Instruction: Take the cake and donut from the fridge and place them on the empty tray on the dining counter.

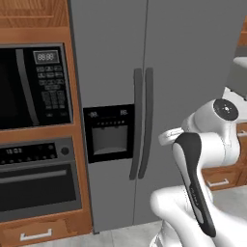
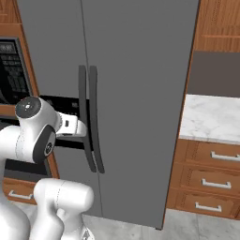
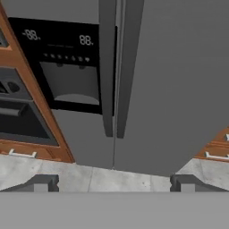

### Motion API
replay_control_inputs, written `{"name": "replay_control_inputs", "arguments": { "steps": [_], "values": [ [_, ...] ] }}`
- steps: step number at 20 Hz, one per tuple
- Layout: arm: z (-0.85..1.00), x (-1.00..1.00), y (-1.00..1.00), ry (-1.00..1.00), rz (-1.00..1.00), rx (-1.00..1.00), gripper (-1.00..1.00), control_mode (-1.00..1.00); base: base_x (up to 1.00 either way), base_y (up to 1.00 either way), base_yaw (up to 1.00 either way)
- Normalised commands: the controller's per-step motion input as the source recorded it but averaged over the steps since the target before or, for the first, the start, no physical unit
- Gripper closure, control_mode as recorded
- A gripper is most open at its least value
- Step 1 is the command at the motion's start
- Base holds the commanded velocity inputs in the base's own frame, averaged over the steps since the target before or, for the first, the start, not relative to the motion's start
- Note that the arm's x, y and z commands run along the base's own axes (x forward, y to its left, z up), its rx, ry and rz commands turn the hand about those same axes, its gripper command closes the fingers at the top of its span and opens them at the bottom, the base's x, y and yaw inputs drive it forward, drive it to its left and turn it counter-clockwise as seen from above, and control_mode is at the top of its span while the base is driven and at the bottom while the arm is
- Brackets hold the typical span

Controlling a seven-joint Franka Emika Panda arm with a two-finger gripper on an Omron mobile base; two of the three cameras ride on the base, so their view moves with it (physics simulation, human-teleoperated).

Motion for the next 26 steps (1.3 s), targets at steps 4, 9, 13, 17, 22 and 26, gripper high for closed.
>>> {"name": "replay_control_inputs", "arguments": {
  "steps": [4, 9, 13, 17, 22, 26],
  "values": [
    [0.0, 0.0, 0.0, 0.0, 0.0, 0.0, -1.0, 1.0, -0.24, 0.19, 0.0],
    [0.0, 0.0, 0.0, 0.0, 0.0, 0.0, -1.0, 1.0, 0.0, 0.26, 0.0],
    [0.0, 0.0, 0.0, 0.0, 0.0, 0.0, -1.0, 1.0, 0.0, 0.4, 0.0],
    [0.0, 0.0, 0.0, 0.0, 0.0, 0.0, -1.0, 1.0, 0.0, 0.35, 0.0],
    [-0.01, 0.04, -0.02, 0.0, 0.0, 0.0, -1.0, -1.0, 0.0, 0.02, 0.0],
    [0.0, 0.53, -0.31, -0.01, -0.03, 0.01, -1.0, -1.0, 0.0, 0.0, 0.0]
  ]
}}
